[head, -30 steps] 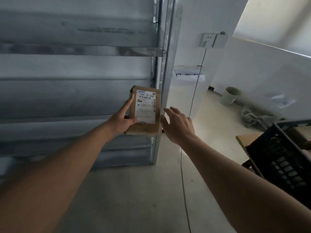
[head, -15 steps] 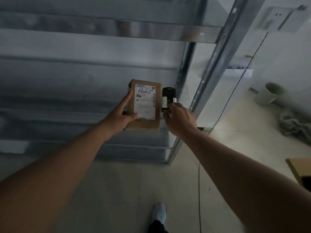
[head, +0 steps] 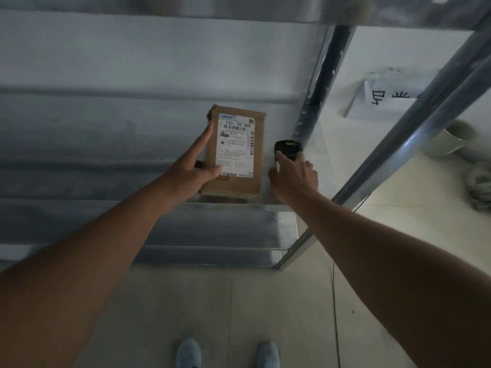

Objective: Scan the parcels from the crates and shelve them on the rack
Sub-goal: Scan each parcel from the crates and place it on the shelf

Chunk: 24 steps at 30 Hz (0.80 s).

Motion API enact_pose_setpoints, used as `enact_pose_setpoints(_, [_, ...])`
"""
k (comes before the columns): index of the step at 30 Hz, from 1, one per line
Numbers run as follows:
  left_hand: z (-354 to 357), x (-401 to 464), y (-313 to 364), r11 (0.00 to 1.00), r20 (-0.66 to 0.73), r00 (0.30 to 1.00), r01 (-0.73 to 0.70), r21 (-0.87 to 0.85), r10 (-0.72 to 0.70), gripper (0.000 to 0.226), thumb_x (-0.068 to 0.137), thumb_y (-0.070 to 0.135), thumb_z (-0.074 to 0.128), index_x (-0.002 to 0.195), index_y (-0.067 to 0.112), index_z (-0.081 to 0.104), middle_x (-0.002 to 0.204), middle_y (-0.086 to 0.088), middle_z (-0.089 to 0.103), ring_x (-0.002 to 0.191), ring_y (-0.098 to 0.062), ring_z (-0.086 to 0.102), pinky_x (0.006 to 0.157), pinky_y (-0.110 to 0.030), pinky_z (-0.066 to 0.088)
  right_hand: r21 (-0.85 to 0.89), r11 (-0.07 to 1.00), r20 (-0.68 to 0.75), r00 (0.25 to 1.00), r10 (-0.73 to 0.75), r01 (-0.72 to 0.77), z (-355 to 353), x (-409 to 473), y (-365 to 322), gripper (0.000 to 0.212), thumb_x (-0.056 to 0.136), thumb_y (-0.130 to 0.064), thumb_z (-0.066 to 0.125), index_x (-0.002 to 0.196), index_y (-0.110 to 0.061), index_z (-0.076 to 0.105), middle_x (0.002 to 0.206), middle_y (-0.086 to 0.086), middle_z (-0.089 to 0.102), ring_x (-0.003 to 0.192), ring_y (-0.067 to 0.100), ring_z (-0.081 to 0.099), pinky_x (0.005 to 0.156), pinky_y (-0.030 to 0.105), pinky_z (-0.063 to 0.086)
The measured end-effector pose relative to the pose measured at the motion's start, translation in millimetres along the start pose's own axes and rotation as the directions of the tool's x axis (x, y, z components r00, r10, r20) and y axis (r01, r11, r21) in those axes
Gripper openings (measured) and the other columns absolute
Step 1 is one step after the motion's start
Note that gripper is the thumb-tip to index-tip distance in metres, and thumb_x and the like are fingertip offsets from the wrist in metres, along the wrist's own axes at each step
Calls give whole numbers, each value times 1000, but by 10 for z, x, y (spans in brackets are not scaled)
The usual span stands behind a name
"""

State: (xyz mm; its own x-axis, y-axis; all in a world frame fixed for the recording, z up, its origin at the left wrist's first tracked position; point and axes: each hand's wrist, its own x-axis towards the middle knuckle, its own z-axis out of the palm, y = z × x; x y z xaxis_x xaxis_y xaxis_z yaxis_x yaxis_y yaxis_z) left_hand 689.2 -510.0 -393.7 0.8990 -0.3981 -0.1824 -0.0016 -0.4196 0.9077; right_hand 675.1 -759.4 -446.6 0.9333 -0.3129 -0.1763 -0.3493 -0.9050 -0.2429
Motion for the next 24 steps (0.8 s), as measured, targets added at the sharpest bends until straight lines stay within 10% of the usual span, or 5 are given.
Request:
enact_pose_setpoints(6, [-78,256,-139,998,55,997,-60,8,60,94,103,21,65,143,83,6,169,14,29,106,6,66,99,-30,53,12,994,-44,993,113,-113,250,201,-83,48,110,-53,43,156,-41,39,158,34,35,147,50,36,118,58,38])
enact_pose_setpoints(13, [-202,354,-147,998,68,995,-66,3,66,91,104,22,64,144,82,8,167,18,28,139,-22,52,114,-54,46,40,982,-106,977,186,-183,243,299,-123,45,112,-42,45,156,-40,42,150,31,45,137,46,45,111,52,37])
enact_pose_setpoints(24, [-262,278,-166,997,35,998,-61,55,59,93,104,19,63,150,76,4,170,11,26,125,-12,55,109,-48,51,140,968,-106,968,226,-211,193,298,-153,51,106,-27,50,155,-39,44,133,24,52,123,44,46,103,55,37])
